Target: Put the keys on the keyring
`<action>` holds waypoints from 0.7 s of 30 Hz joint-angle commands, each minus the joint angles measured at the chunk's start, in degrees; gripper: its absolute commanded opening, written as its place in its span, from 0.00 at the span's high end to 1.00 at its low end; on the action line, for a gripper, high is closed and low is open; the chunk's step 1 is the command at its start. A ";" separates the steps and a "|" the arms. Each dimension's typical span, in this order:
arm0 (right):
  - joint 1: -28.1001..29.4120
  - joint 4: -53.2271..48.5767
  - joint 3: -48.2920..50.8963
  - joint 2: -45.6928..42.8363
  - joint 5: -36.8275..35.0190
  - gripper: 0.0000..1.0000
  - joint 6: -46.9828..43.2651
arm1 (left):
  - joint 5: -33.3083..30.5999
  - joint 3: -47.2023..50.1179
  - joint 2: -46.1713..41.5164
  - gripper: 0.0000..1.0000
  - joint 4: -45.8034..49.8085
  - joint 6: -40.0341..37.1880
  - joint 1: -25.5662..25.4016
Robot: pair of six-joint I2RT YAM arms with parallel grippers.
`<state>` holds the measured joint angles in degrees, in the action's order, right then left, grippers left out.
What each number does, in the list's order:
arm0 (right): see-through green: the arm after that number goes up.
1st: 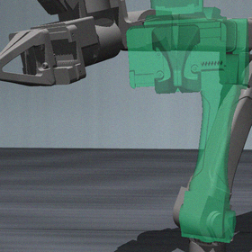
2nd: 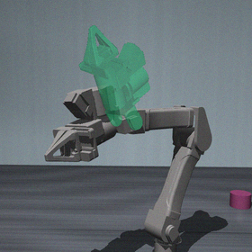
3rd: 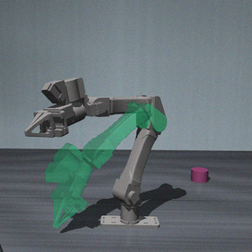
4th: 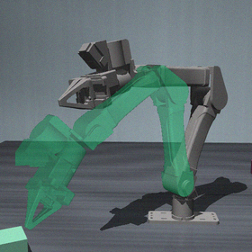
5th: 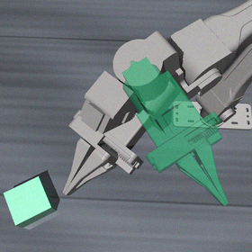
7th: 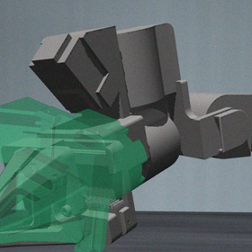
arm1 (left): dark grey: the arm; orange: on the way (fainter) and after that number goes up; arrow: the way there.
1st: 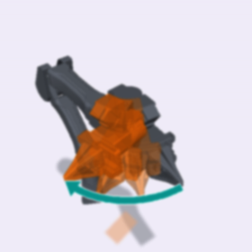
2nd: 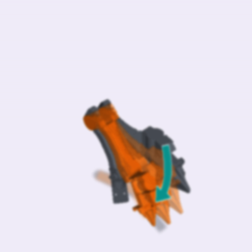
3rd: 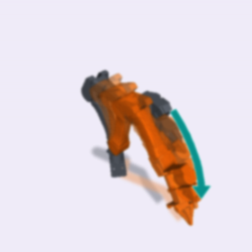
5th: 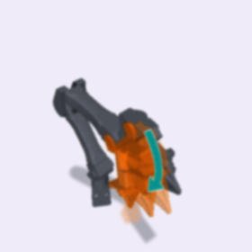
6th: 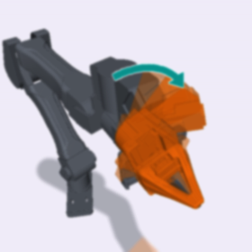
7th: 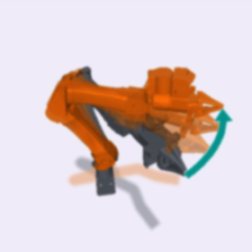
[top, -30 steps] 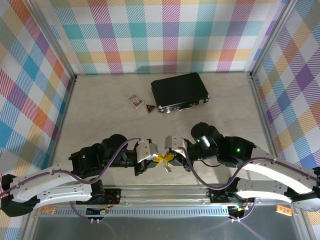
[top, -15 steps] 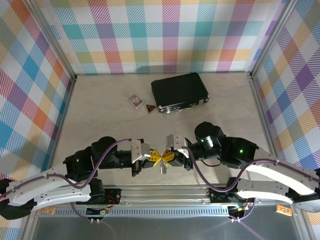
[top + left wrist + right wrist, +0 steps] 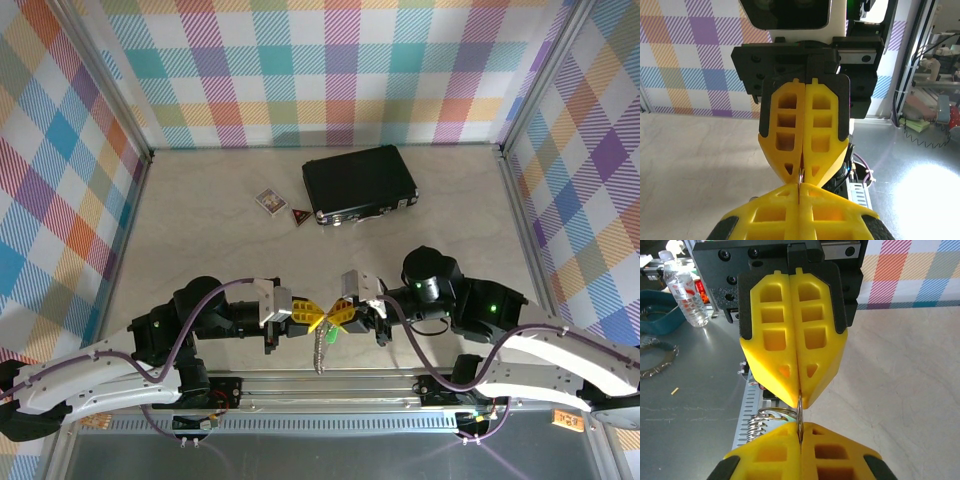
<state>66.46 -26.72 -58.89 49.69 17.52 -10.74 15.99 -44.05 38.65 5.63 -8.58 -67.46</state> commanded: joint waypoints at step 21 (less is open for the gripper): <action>0.69 -8.56 -4.41 5.68 -8.05 1.00 -3.33 | -8.08 -4.42 5.22 0.76 9.68 -4.03 -0.04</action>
<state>66.74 -34.87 -61.45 55.44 9.41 -12.95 7.84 -46.81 42.89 15.03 -11.86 -67.46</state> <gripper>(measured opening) 0.050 0.237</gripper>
